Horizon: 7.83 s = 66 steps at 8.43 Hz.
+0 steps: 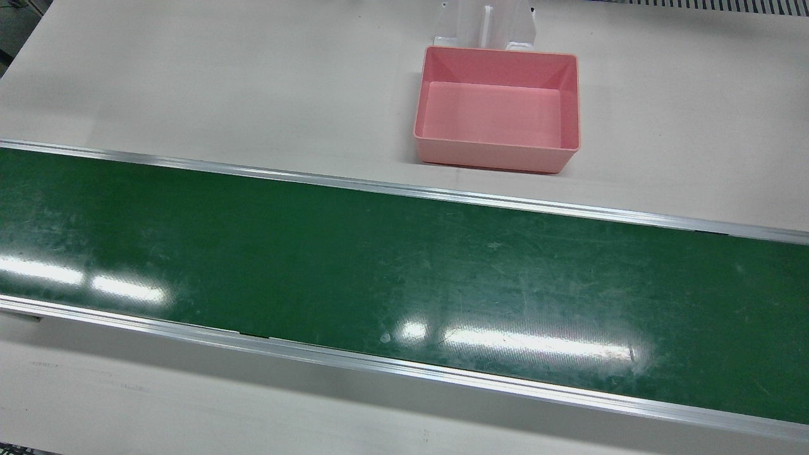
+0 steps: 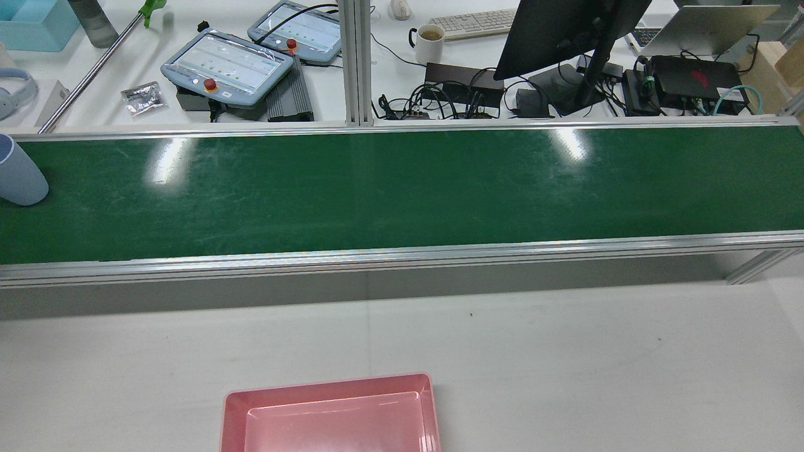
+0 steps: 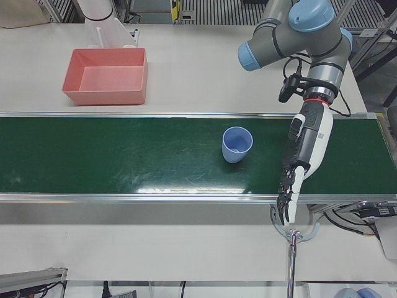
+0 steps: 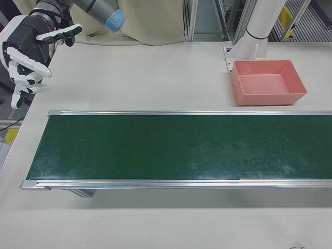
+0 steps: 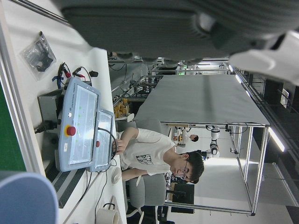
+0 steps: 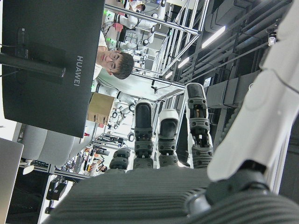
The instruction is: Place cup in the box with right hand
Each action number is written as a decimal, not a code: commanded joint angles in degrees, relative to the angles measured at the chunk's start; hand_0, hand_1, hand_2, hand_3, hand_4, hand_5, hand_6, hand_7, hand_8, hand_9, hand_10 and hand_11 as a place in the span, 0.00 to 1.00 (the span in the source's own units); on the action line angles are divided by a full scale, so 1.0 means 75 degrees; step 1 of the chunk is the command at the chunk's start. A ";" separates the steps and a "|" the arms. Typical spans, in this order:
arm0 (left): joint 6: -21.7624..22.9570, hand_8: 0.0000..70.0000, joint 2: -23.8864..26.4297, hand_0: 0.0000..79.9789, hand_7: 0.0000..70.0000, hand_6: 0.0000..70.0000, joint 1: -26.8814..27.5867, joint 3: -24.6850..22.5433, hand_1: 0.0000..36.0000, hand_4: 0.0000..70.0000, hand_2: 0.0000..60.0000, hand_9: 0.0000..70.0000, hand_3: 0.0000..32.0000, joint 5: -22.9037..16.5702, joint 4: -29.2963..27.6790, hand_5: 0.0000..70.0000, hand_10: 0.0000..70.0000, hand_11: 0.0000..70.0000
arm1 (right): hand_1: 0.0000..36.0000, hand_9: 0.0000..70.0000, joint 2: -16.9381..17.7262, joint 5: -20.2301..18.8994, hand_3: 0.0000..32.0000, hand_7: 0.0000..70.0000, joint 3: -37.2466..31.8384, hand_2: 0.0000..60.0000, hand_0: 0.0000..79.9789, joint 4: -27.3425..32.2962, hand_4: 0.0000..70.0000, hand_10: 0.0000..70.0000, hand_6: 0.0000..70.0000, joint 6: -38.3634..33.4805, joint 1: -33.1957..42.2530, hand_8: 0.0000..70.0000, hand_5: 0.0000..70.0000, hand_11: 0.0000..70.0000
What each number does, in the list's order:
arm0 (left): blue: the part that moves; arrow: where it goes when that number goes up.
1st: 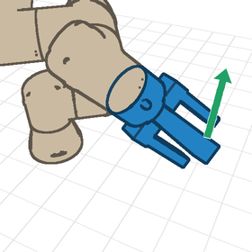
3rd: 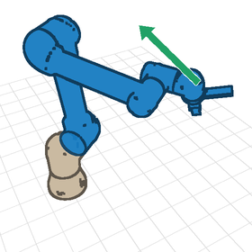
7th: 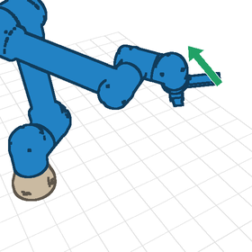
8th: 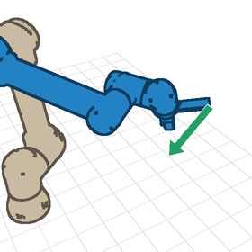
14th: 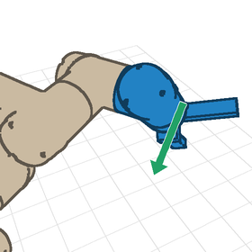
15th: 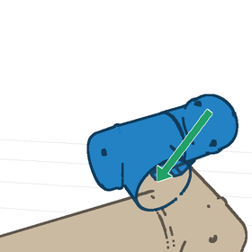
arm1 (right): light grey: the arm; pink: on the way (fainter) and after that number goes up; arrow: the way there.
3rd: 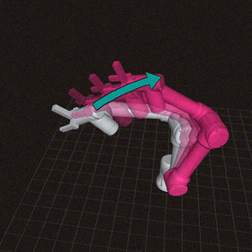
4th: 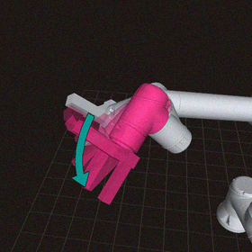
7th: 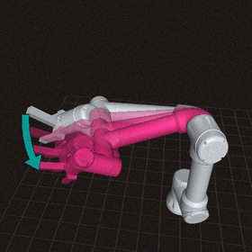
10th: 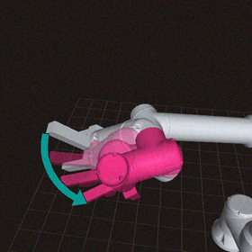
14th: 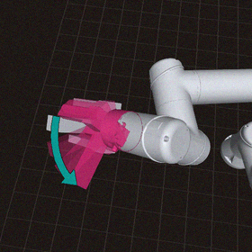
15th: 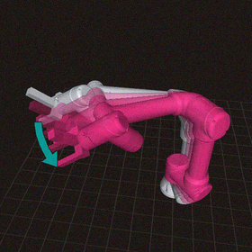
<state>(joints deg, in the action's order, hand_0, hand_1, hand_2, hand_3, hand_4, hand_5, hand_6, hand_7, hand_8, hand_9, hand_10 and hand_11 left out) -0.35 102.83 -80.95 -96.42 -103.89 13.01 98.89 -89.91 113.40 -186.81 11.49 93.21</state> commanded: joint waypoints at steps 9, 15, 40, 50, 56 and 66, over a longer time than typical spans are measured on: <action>0.0000 0.00 0.0012 0.00 0.00 0.00 0.0000 -0.0059 0.00 0.00 0.00 0.00 0.00 0.0000 0.0024 0.00 0.00 0.00 | 0.04 0.68 0.0186 0.0000 0.00 1.00 0.0337 0.00 0.63 0.0006 0.46 0.08 0.35 0.0015 -0.0076 0.34 0.07 0.13; 0.0000 0.00 0.0012 0.00 0.00 0.00 0.0000 -0.0070 0.00 0.00 0.00 0.00 0.00 0.0000 0.0035 0.00 0.00 0.00 | 0.04 0.69 0.0338 0.0000 0.00 1.00 0.0407 0.00 0.63 0.0017 0.41 0.08 0.34 0.0015 -0.0088 0.34 0.07 0.13; 0.0000 0.00 0.0012 0.00 0.00 0.00 -0.0012 -0.0070 0.00 0.00 0.00 0.00 0.00 0.0000 0.0035 0.00 0.00 0.00 | 0.42 0.64 -0.5088 0.6667 0.00 1.00 -0.1527 0.36 0.59 -0.2678 0.51 0.02 0.42 0.2007 -0.7470 0.32 0.05 0.03; 0.0000 0.00 0.0012 0.00 0.00 0.00 0.0000 -0.0070 0.00 0.00 0.00 0.00 0.00 0.0000 0.0047 0.00 0.00 0.00 | 0.00 0.57 -0.3740 0.6563 0.00 1.00 -0.0999 0.00 0.58 -0.2713 0.53 0.00 0.30 0.1234 -0.7202 0.24 0.02 0.00; 0.0000 0.00 0.0012 0.00 0.00 0.00 0.0000 -0.0059 0.00 0.00 0.00 0.00 0.00 0.0000 0.0035 0.00 0.00 0.00 | 0.00 0.59 -0.4406 0.6632 0.00 1.00 -0.1081 0.00 0.57 -0.2737 0.64 0.00 0.33 0.1711 -0.7143 0.26 0.01 0.00; 0.0000 0.00 0.0012 0.00 0.00 0.00 0.0000 -0.0059 0.00 0.00 0.00 0.00 0.00 0.0000 0.0035 0.00 0.00 0.00 | 0.00 0.60 -0.4431 0.6539 0.00 1.00 -0.1515 0.00 0.52 -0.2702 0.56 0.00 0.32 0.2090 -0.7341 0.26 0.01 0.00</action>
<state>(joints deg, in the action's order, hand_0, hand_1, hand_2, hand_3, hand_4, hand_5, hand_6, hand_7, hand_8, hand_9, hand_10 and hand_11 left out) -0.35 102.92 -80.95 -96.86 -103.89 13.27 65.56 -40.74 102.08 -207.13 27.22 38.78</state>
